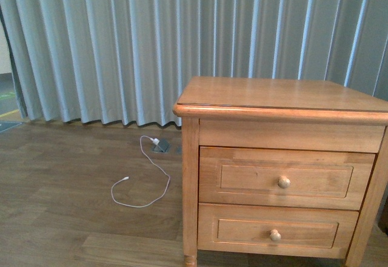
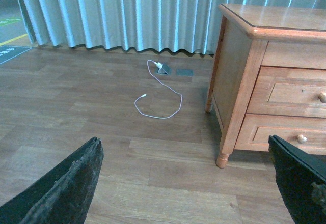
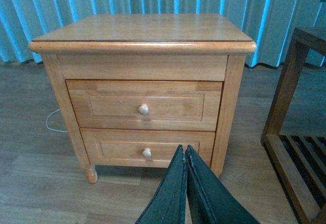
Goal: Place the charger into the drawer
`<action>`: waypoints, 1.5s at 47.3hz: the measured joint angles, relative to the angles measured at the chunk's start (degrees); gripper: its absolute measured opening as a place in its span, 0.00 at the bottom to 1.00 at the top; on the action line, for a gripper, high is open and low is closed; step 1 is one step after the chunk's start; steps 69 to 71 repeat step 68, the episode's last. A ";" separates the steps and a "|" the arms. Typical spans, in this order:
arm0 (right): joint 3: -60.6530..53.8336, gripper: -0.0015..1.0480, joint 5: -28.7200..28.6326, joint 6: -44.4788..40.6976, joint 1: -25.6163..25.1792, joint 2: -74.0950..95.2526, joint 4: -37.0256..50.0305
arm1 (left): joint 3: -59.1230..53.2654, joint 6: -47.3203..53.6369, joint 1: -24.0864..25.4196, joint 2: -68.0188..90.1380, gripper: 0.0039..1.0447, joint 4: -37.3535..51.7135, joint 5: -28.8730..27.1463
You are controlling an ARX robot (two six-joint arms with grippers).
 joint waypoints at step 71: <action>-2.51 0.52 -0.17 -0.15 0.00 -20.94 -18.18 | -0.02 0.02 0.02 0.00 0.94 0.00 0.00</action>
